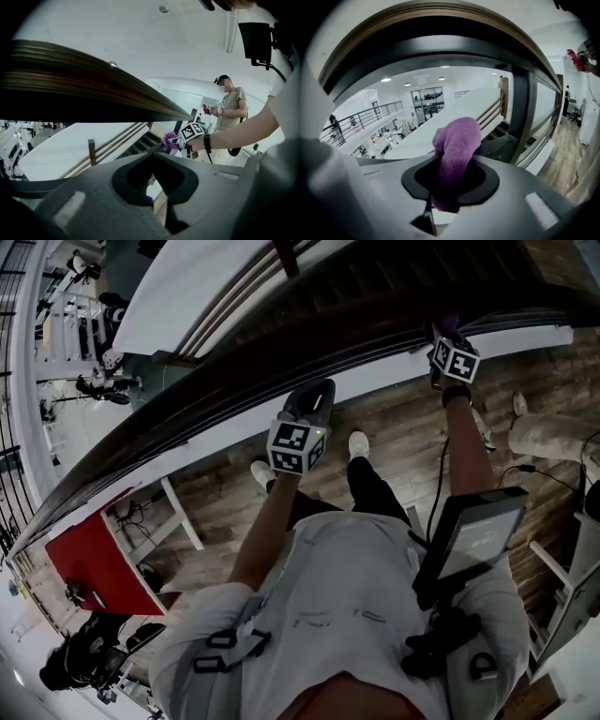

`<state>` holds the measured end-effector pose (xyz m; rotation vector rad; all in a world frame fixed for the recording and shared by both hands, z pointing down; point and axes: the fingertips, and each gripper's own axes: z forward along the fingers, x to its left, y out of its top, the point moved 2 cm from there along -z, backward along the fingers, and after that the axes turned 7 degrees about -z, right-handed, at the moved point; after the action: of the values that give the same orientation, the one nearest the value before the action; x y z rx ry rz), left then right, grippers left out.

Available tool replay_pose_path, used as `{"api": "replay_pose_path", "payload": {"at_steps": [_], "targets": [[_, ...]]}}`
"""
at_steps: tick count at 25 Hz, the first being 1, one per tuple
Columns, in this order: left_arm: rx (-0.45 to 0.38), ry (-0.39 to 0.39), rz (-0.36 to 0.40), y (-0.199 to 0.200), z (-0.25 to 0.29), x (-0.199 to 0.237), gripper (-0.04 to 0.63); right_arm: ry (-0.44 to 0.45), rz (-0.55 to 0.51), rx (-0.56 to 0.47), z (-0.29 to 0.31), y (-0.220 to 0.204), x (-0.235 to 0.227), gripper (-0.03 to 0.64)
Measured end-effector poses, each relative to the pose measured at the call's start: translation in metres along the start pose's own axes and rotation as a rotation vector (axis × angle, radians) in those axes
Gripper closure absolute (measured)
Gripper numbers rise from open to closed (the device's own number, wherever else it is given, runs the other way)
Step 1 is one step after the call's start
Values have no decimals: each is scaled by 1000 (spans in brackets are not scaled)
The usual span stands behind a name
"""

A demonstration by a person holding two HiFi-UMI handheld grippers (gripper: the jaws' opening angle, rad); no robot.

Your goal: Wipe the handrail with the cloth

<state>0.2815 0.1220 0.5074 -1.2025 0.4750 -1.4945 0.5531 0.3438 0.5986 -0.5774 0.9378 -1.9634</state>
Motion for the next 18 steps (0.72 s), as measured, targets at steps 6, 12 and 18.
{"api": "replay_pose_path", "payload": {"at_steps": [6, 12, 18], "targets": [[-30, 139, -66, -14, -84, 54, 594, 229, -195, 66, -29, -28, 158, 532], [-107, 343, -186, -31, -189, 136, 594, 494, -556, 87, -61, -74, 360, 528], [-204, 580, -333, -71, -314, 211, 595, 795, -768, 52, -82, -113, 560, 526]]}}
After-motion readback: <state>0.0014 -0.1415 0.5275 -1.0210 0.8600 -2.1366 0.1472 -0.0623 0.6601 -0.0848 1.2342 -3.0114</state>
